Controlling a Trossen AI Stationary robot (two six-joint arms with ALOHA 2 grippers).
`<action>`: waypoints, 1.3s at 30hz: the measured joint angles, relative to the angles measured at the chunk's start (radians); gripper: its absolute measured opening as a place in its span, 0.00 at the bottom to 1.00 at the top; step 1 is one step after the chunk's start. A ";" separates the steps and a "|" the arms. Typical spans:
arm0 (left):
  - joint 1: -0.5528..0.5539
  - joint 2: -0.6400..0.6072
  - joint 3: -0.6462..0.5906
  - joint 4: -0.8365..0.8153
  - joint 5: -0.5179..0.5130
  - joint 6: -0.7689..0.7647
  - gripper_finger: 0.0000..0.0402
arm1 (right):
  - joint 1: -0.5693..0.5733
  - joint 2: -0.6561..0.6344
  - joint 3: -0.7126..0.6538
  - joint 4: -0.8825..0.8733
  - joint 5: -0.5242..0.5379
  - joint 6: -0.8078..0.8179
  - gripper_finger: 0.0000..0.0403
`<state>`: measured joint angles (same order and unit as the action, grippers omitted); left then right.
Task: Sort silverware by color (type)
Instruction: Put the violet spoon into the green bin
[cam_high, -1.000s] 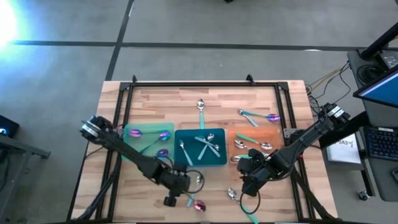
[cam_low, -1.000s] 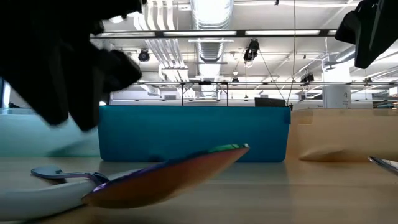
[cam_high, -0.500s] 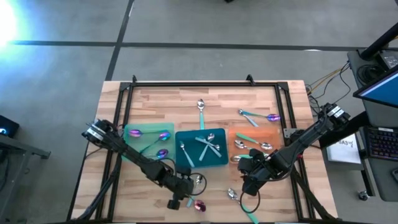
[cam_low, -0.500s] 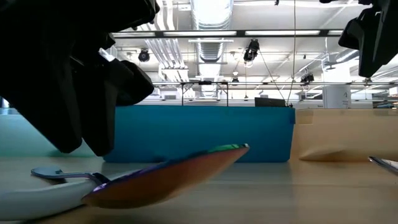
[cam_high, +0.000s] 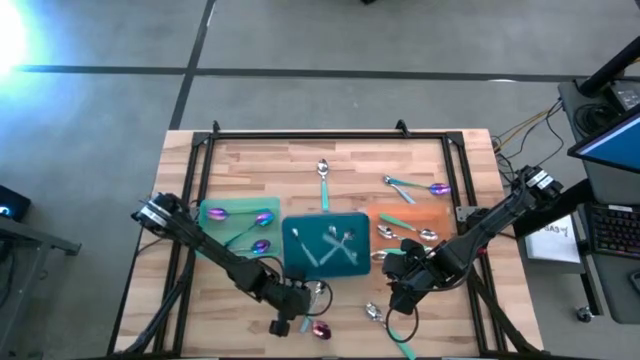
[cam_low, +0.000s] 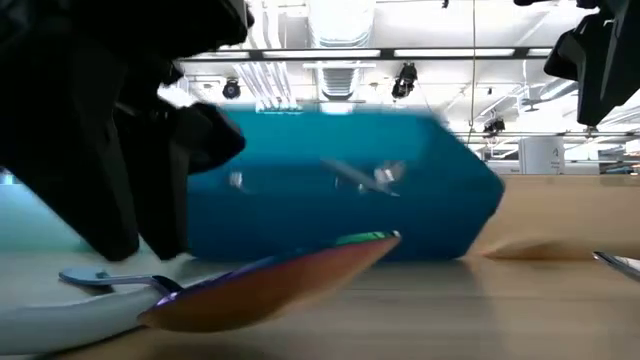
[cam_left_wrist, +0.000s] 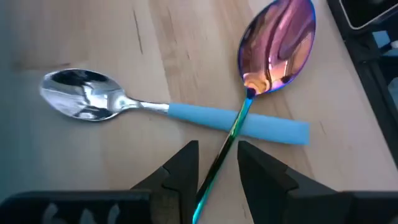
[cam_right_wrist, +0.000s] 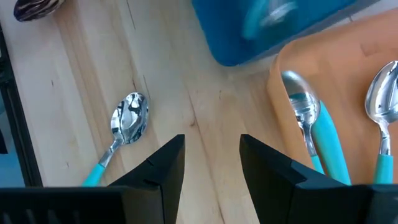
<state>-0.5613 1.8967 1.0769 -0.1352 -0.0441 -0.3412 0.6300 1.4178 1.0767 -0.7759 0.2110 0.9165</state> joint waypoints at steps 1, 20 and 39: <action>0.000 -0.006 0.014 -0.031 -0.001 0.000 0.24 | 0.000 0.000 0.000 0.000 0.000 0.000 0.36; -0.016 -0.010 0.157 -0.234 0.033 0.067 0.24 | 0.000 0.000 0.000 0.001 0.000 -0.014 0.36; -0.017 0.083 0.092 -0.126 -0.059 0.080 0.24 | 0.000 0.019 0.000 0.006 0.002 -0.035 0.36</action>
<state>-0.5781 1.9797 1.1690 -0.2607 -0.1036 -0.2615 0.6300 1.4369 1.0767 -0.7697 0.2127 0.8811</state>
